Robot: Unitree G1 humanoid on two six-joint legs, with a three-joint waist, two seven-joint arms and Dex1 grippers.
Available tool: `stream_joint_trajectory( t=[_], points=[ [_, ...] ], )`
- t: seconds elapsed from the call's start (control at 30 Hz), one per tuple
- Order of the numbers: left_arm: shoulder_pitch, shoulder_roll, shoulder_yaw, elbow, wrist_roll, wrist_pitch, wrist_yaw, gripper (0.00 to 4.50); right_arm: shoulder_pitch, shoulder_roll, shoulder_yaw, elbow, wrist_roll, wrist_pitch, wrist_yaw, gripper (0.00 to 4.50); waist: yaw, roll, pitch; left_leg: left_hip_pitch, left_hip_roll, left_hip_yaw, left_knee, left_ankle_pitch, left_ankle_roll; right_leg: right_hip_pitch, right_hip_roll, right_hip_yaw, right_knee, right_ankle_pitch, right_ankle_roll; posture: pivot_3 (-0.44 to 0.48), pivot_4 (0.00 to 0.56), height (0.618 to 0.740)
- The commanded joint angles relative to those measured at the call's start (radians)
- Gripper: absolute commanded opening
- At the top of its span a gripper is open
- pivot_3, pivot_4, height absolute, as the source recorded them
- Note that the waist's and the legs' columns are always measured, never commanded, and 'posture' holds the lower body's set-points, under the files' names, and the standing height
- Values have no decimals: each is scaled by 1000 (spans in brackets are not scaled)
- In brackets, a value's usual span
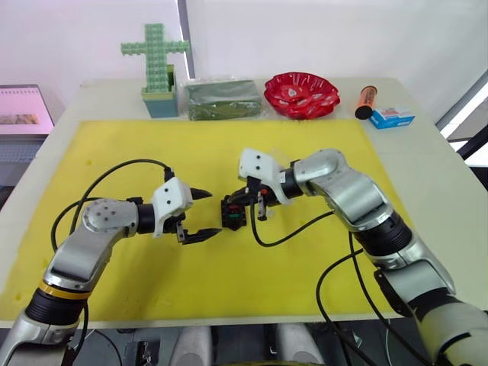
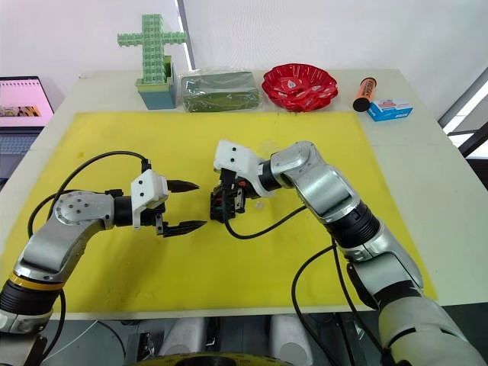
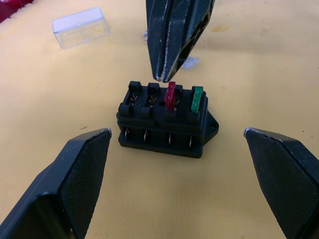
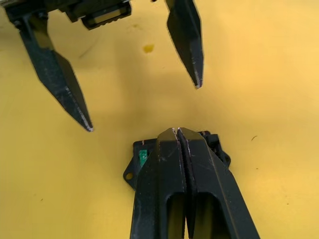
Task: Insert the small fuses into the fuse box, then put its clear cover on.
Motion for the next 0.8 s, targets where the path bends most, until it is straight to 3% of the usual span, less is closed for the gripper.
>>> stream_joint_trajectory(
  t=[0.03,0.8],
  points=[
    [-19,7,24,-6,-7,-9,1,4500,19,12,-30,-15,21,-35,-20,37,0,0,0,0,0,0,0,0,0,0,0,0,0,0,0,0,150,740],
    [-15,6,27,-18,-12,1,7,4500,116,4,-7,89,25,-79,-43,37,1,0,0,0,0,0,0,0,0,1,0,0,0,0,0,0,150,740]
  ],
)
